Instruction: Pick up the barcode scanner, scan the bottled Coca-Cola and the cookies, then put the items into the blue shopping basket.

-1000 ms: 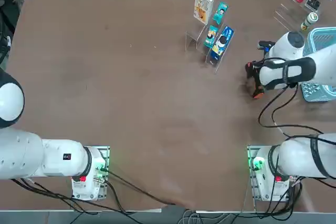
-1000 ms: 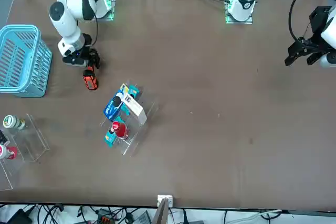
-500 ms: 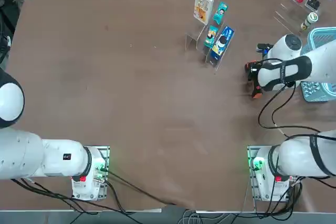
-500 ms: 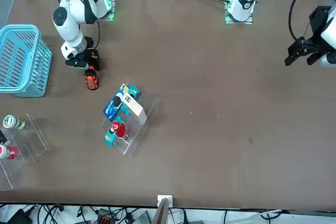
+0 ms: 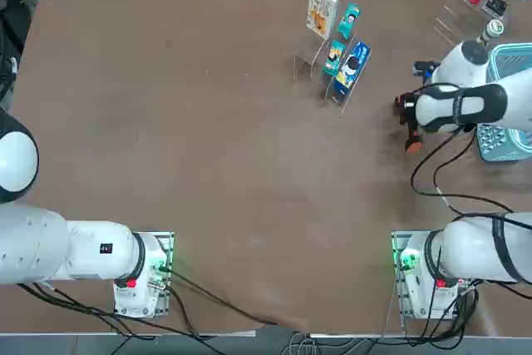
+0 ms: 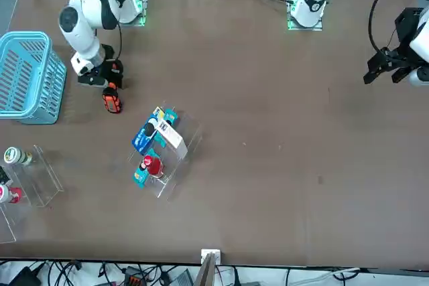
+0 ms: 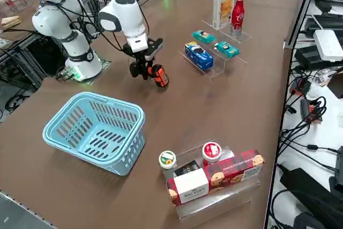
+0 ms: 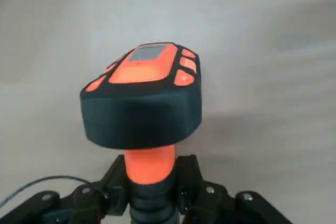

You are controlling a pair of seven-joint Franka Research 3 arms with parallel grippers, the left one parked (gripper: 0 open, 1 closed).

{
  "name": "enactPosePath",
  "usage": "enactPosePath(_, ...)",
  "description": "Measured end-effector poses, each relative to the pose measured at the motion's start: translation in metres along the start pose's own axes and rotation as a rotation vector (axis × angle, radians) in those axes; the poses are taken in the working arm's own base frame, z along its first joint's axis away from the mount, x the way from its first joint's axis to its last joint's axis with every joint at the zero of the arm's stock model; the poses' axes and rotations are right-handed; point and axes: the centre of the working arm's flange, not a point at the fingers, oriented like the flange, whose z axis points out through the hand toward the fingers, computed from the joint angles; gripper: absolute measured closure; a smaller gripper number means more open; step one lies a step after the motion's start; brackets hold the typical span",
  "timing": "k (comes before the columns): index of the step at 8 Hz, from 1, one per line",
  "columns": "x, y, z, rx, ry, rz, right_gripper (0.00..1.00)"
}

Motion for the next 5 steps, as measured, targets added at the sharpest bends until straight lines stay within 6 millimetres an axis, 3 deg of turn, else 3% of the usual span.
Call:
enactPosePath(3,0.036,0.0,-0.092,0.02,0.07,-0.021,0.55)
enactPosePath(5,0.069,-0.023,-0.156,0.102,0.087,-0.02,0.55)
